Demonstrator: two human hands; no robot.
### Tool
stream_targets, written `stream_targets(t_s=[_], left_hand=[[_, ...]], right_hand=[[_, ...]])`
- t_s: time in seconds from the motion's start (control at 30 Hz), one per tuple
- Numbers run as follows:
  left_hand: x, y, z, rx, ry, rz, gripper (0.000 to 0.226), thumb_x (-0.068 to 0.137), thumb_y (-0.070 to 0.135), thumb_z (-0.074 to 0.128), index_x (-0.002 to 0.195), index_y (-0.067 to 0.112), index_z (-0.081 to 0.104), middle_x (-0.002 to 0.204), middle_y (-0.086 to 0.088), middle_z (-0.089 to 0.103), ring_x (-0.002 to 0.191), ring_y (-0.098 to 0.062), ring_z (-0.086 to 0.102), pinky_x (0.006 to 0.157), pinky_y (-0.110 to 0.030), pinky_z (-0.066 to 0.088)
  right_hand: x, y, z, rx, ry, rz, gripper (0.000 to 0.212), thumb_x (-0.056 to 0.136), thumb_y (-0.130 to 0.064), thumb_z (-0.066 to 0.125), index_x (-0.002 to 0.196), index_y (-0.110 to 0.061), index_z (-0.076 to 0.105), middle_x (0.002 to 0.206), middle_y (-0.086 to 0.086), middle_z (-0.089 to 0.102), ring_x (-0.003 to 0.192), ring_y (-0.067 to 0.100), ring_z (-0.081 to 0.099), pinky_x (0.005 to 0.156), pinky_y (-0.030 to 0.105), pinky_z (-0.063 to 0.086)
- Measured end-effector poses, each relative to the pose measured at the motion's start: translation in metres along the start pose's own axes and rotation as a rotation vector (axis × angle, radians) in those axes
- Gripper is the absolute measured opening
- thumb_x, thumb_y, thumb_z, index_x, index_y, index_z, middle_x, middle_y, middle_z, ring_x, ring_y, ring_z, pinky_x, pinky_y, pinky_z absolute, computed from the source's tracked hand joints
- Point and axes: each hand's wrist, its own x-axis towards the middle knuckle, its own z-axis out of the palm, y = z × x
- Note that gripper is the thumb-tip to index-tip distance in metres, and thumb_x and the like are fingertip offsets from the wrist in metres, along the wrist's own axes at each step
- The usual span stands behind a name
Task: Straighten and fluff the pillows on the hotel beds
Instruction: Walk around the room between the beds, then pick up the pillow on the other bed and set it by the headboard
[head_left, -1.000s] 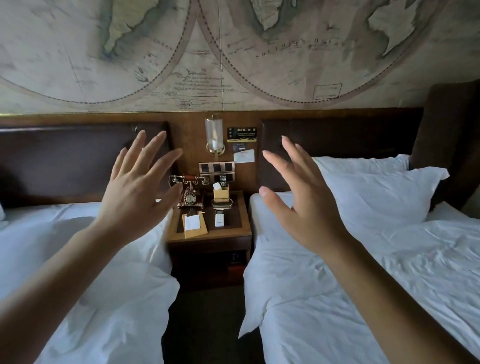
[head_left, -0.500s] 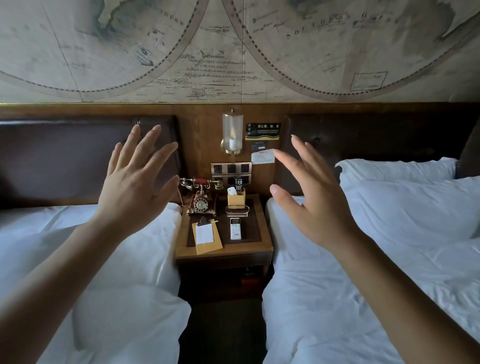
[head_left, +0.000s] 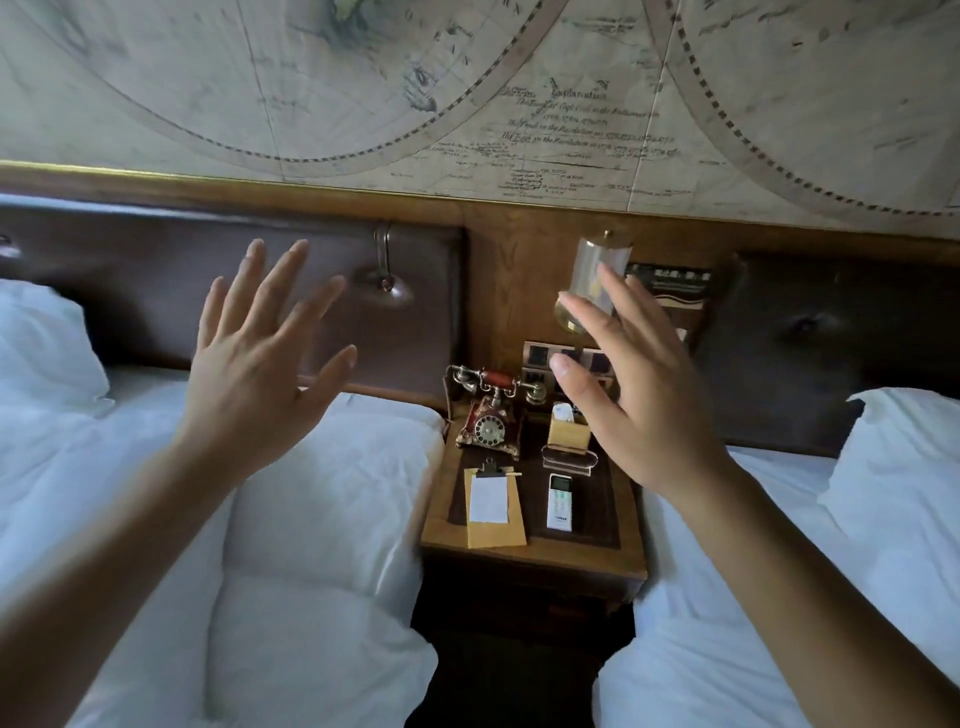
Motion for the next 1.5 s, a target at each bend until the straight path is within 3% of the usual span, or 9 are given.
stream_targets(t_s=[0.23, 0.43, 0.57, 0.67, 0.87, 1.17, 1.5], left_hand=[[0.009, -0.058, 0.008, 0.132, -0.045, -0.205, 0.062, 0.097, 0.055, 0.046, 0.148, 0.021, 0.051, 0.17, -0.005, 0.028, 0.16, -0.036, 0.016, 0.123, -0.063, 0.023], [-0.032, -0.085, -0.011, 0.346, -0.084, -0.397, 0.063, 0.097, 0.057, 0.045, 0.151, 0.024, 0.047, 0.17, -0.007, 0.029, 0.16, -0.035, 0.016, 0.125, -0.062, 0.022], [-0.058, -0.103, -0.042, 0.46, -0.093, -0.535, 0.065, 0.097, 0.058, 0.043, 0.15, 0.021, 0.05, 0.169, -0.008, 0.029, 0.16, -0.036, 0.016, 0.125, -0.063, 0.021], [-0.083, -0.114, -0.069, 0.531, -0.083, -0.614, 0.066, 0.097, 0.057, 0.043, 0.151, 0.02, 0.05, 0.17, -0.008, 0.029, 0.16, -0.035, 0.015, 0.124, -0.063, 0.022], [-0.128, -0.151, -0.116, 0.602, -0.074, -0.721, 0.065, 0.097, 0.058, 0.042, 0.151, 0.022, 0.046, 0.17, -0.008, 0.027, 0.161, -0.034, 0.013, 0.125, -0.063, 0.019], [-0.187, -0.164, -0.15, 0.635, -0.034, -0.869, 0.066, 0.096, 0.055, 0.045, 0.15, 0.018, 0.051, 0.169, -0.012, 0.029, 0.16, -0.035, 0.015, 0.121, -0.068, 0.025], [-0.244, -0.191, -0.169, 0.736, -0.075, -1.118, 0.069, 0.096, 0.056, 0.044, 0.153, 0.016, 0.048, 0.169, -0.014, 0.027, 0.159, -0.038, 0.014, 0.124, -0.061, 0.019]], right_hand=[[0.096, 0.022, 0.085, 0.194, -0.077, -0.134, 0.057, 0.101, -0.051, 0.047, 0.153, -0.027, 0.045, 0.169, 0.001, 0.025, 0.158, 0.024, 0.015, 0.124, 0.053, 0.023], [0.155, 0.01, 0.156, 0.349, -0.16, -0.262, 0.056, 0.1, -0.048, 0.049, 0.151, -0.025, 0.048, 0.168, 0.005, 0.028, 0.157, 0.027, 0.019, 0.125, 0.047, 0.022], [0.175, -0.026, 0.202, 0.405, -0.214, -0.374, 0.058, 0.1, -0.053, 0.046, 0.154, -0.03, 0.042, 0.17, 0.0, 0.022, 0.158, 0.025, 0.014, 0.124, 0.052, 0.022], [0.18, -0.069, 0.232, 0.471, -0.264, -0.439, 0.059, 0.1, -0.057, 0.044, 0.154, -0.034, 0.039, 0.171, -0.003, 0.019, 0.158, 0.023, 0.012, 0.121, 0.046, 0.019], [0.179, -0.145, 0.268, 0.551, -0.291, -0.525, 0.06, 0.099, -0.06, 0.041, 0.153, -0.034, 0.042, 0.17, 0.0, 0.022, 0.157, 0.025, 0.018, 0.121, 0.052, 0.025], [0.177, -0.238, 0.3, 0.603, -0.393, -0.651, 0.06, 0.098, -0.057, 0.045, 0.152, -0.03, 0.046, 0.169, 0.001, 0.025, 0.157, 0.026, 0.02, 0.12, 0.054, 0.03], [0.175, -0.318, 0.378, 0.695, -0.585, -0.8, 0.064, 0.095, -0.057, 0.047, 0.153, -0.03, 0.043, 0.17, 0.0, 0.02, 0.157, 0.026, 0.019, 0.122, 0.055, 0.028]])
